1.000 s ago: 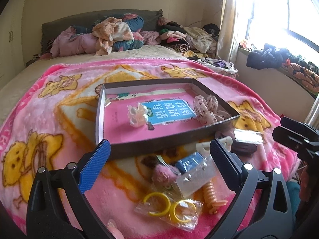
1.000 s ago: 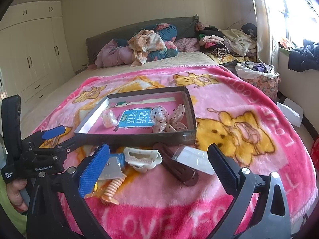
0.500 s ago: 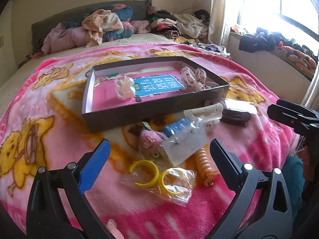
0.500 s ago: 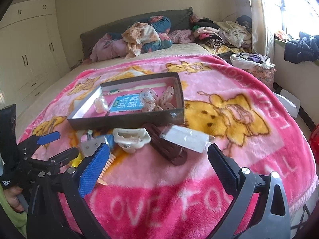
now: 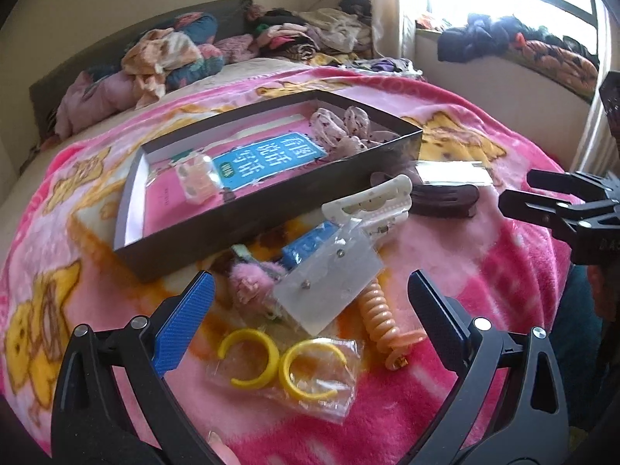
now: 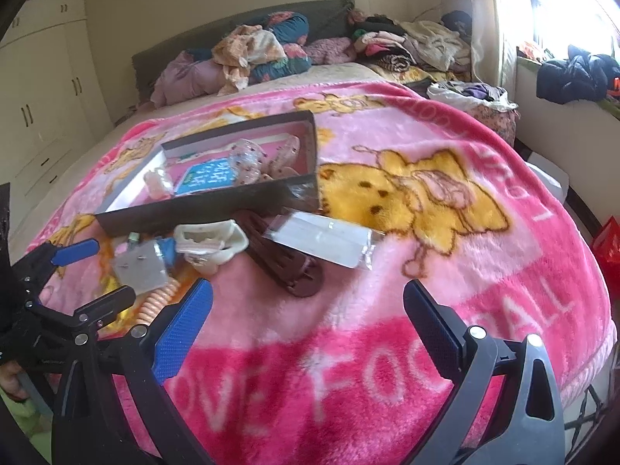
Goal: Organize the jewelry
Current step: 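Withdraw both tools from the box toward the remaining jewelry, then grasp the clear earring packet with the left tool while the right tool grasps a clear plastic packet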
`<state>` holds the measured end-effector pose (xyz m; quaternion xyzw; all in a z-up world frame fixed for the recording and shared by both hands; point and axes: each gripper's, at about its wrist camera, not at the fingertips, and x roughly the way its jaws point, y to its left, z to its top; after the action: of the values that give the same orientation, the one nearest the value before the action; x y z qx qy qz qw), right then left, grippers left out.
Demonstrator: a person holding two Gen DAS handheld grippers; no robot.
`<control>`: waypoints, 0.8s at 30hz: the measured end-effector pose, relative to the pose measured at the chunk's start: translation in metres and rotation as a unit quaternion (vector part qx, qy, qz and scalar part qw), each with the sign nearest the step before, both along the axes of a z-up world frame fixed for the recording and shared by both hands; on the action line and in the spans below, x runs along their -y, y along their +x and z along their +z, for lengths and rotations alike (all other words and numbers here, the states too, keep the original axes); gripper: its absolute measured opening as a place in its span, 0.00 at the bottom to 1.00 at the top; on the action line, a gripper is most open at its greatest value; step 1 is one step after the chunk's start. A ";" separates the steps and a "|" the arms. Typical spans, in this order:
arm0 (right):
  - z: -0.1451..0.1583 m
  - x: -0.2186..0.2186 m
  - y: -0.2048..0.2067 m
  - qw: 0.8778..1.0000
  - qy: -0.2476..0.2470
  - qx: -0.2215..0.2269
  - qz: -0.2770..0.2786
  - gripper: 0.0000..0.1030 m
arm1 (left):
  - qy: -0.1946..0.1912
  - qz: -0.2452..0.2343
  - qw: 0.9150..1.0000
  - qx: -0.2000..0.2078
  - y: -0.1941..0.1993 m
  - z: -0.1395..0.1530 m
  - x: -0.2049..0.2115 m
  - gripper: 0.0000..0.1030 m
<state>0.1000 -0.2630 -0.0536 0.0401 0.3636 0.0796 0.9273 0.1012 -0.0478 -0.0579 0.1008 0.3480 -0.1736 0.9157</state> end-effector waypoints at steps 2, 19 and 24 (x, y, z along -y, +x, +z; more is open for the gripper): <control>-0.004 0.004 0.006 1.000 0.002 -0.008 -0.007 0.93 | 0.013 -0.006 1.000 0.002 0.005 0.000 0.004 0.89; -0.022 0.028 0.047 0.996 0.058 -0.057 -0.039 0.91 | 0.049 -0.064 0.996 -0.023 0.022 -0.016 0.021 0.66; -0.029 0.027 0.064 0.993 0.078 -0.078 -0.040 0.78 | 0.049 -0.062 0.997 -0.027 0.023 -0.017 0.020 0.49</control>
<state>0.1638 -0.2899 -0.0822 0.1332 0.4259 0.0674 0.8924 0.1242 -0.0679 -0.0752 0.1623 0.3735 -0.2150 0.8876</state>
